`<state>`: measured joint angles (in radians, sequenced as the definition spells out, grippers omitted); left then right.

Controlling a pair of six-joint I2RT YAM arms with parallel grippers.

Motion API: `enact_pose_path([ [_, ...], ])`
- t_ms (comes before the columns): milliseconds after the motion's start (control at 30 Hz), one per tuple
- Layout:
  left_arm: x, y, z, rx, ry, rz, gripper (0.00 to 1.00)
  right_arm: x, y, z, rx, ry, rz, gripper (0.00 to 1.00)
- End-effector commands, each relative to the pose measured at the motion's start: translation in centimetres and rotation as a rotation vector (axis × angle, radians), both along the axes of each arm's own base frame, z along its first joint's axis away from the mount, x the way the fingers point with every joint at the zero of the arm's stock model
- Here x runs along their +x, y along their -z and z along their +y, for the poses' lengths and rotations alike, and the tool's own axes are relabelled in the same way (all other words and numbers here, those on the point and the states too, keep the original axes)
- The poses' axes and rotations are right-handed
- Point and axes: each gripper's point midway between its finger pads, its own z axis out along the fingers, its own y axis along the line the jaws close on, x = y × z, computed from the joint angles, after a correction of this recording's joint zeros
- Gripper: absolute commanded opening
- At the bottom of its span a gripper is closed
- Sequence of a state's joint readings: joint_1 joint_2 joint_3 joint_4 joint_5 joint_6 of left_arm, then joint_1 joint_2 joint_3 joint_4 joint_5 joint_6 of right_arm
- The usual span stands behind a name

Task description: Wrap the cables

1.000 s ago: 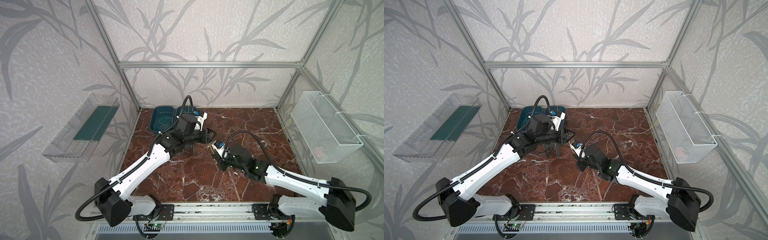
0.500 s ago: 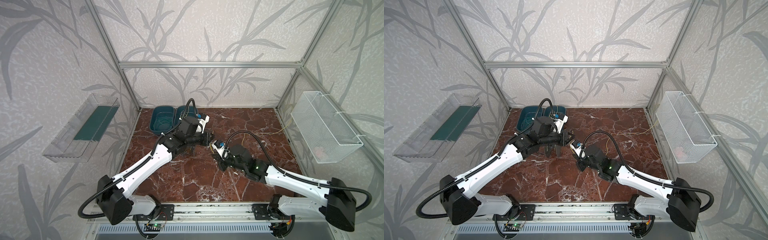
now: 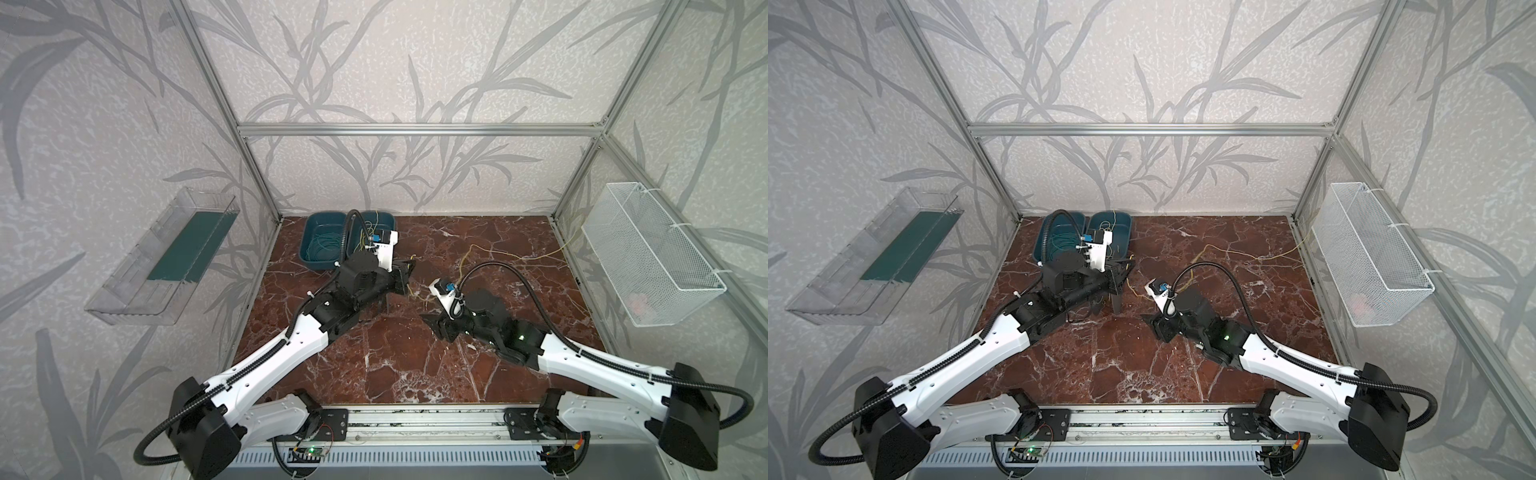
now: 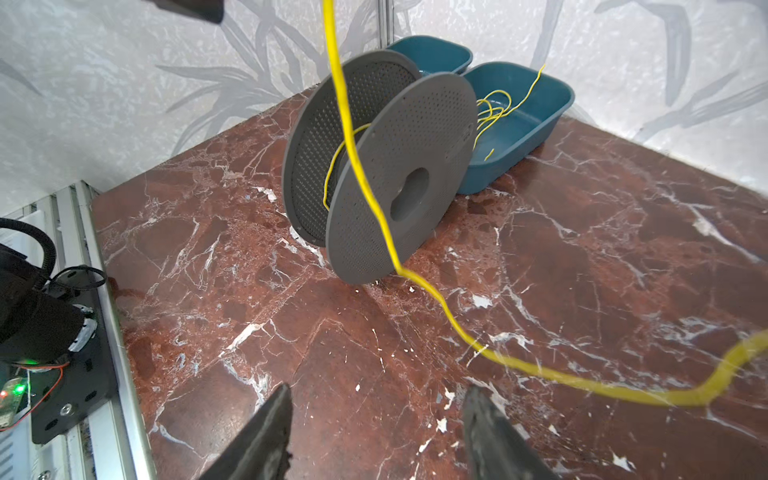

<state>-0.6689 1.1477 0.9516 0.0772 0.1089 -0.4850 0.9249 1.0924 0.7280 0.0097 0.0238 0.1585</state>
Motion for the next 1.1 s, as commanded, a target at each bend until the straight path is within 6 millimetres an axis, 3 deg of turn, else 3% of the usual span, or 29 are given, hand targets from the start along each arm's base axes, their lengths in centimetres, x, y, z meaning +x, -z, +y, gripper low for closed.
enact_pose_path([
  [0,1.5,-5.8,1.5,-0.107,-0.1,-0.222,0.0,-0.8,-3.5,-1.4,0.138,0.066,0.026,0.73],
  [167,1.3,-7.2,1.5,-0.218,-0.07,-0.336,0.0,-0.1,-4.4,-3.9,0.432,0.305,0.236,0.84],
  [333,-0.1,-7.7,0.9,-0.251,0.008,-0.41,0.0,2.0,-4.9,-3.8,0.816,0.452,0.404,0.89],
  [700,-3.2,-8.3,1.7,-0.221,0.064,-0.581,0.0,7.2,-5.0,0.3,1.295,0.482,0.714,0.96],
  [833,-3.6,-8.2,1.9,-0.231,0.074,-0.593,0.0,8.8,-5.0,2.9,1.402,0.434,0.815,0.96],
  [1000,-4.2,-8.2,2.3,-0.243,0.069,-0.603,0.0,10.8,-6.5,5.5,1.525,0.32,0.828,0.96],
  [1067,-4.4,-7.8,2.2,-0.231,0.08,-0.606,0.0,11.1,-7.6,6.6,1.522,0.28,0.817,0.9],
])
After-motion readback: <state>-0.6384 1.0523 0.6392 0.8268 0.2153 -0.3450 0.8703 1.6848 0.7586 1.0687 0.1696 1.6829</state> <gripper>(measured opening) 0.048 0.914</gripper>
